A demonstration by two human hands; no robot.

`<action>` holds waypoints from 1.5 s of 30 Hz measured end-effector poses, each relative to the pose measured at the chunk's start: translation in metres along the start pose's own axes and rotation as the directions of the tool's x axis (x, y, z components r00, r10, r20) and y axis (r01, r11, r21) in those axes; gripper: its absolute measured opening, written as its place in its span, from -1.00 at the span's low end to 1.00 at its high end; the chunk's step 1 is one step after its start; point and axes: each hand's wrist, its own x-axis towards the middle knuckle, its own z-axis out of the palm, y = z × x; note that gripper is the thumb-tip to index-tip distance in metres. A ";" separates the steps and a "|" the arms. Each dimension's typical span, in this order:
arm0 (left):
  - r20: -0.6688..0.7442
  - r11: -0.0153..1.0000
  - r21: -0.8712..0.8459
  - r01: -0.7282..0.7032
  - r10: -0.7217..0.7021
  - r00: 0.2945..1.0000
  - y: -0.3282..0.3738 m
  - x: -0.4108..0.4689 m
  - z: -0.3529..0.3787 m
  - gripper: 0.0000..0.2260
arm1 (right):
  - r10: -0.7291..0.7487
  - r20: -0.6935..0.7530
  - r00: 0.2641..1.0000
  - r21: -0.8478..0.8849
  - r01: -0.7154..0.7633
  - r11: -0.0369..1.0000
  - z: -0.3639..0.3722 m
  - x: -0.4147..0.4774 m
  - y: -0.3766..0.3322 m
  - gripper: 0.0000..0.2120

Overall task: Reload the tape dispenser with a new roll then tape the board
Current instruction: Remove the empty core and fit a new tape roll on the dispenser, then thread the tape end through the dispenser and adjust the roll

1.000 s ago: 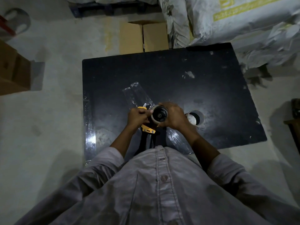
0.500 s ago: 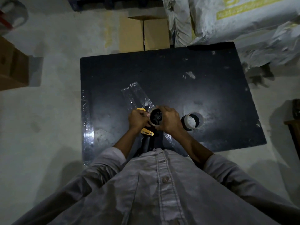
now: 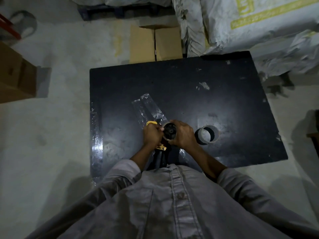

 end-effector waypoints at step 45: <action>0.346 0.742 -0.495 0.451 -0.308 0.886 -0.052 -0.044 -0.028 -0.27 | 0.236 0.288 0.928 0.795 -0.369 0.482 -0.002 -0.015 0.018 -0.53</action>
